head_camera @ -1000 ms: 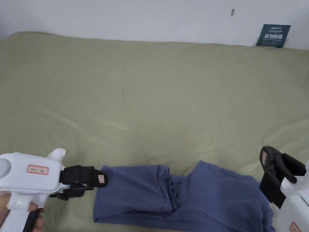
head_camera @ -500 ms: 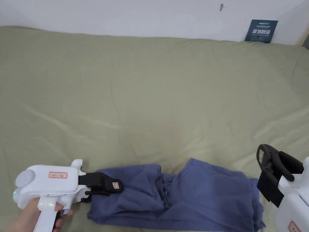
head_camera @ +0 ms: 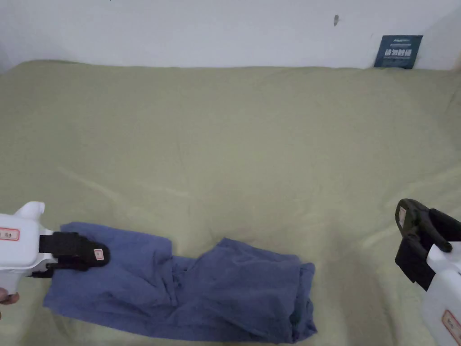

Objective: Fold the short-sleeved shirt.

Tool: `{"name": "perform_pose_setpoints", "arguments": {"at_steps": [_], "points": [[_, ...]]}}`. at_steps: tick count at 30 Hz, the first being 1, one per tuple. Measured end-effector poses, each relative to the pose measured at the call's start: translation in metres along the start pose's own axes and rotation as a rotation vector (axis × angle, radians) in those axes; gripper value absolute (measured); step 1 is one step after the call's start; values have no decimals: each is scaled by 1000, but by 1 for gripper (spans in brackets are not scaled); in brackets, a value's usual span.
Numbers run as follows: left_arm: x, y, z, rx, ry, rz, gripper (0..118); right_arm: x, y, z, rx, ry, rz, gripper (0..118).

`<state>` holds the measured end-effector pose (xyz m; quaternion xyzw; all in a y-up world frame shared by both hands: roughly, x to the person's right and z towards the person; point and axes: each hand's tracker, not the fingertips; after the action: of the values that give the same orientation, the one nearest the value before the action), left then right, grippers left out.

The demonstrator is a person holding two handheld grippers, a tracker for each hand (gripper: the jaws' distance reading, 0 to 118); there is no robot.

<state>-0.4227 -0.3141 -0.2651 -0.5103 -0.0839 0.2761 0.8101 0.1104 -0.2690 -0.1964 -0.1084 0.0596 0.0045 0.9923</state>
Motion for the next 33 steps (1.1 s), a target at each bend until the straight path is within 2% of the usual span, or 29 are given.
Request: {"name": "perform_pose_setpoints", "arguments": {"at_steps": [4, 8, 12, 15, 16, 17, 18, 19, 21, 23, 25, 26, 29, 30, 31, 33], "points": [[61, 1, -4, -28, 148, -113, 13, 1, 2, 4, 5, 6, -22, 0], [131, -8, -30, -63, 212, -244, 13, 6, 5, 14, 11, 5, -20, 0], [197, -34, -73, -117, 253, -393, 13, 15, 7, 18, 16, -1, -29, 0], [226, -52, -120, -142, 233, -419, 13, 22, 6, 19, 22, -14, -43, 0], [233, -58, -138, -135, 238, -411, 24, 24, 6, 19, 22, -18, -51, 0], [242, -65, -156, -131, 249, -421, 57, 26, 6, 19, 19, -22, -57, 0], [247, -73, -173, -129, 229, -451, 106, 27, 5, 20, 15, -27, -62, 0], [251, -79, -191, -133, 170, -443, 118, 29, 5, 21, 15, -28, -65, 0], [253, -83, -208, -101, 75, -406, 117, 31, 4, 22, 3, -38, -61, 0], [261, -82, -207, -113, 61, -375, 117, 34, 4, 24, -4, -42, -57, 0], [248, -76, -190, -102, -14, -329, 110, 36, 3, 24, -5, -46, -54, 0], [248, -71, -177, -90, -32, -310, 97, 38, 2, 23, -6, -47, -60, 0], [212, -60, -145, -50, -162, -238, 74, 39, 0, 17, -23, -30, -99, 0], [207, -59, -137, -45, -191, -191, 23, 38, -2, 14, -28, -27, -108, 0], [196, -61, -139, -73, -208, -149, 0, 37, -3, 12, -34, -15, -114, 0], [178, -71, -156, -150, -293, -139, 0, 32, -7, 8, -44, -12, -114, 0]]}}
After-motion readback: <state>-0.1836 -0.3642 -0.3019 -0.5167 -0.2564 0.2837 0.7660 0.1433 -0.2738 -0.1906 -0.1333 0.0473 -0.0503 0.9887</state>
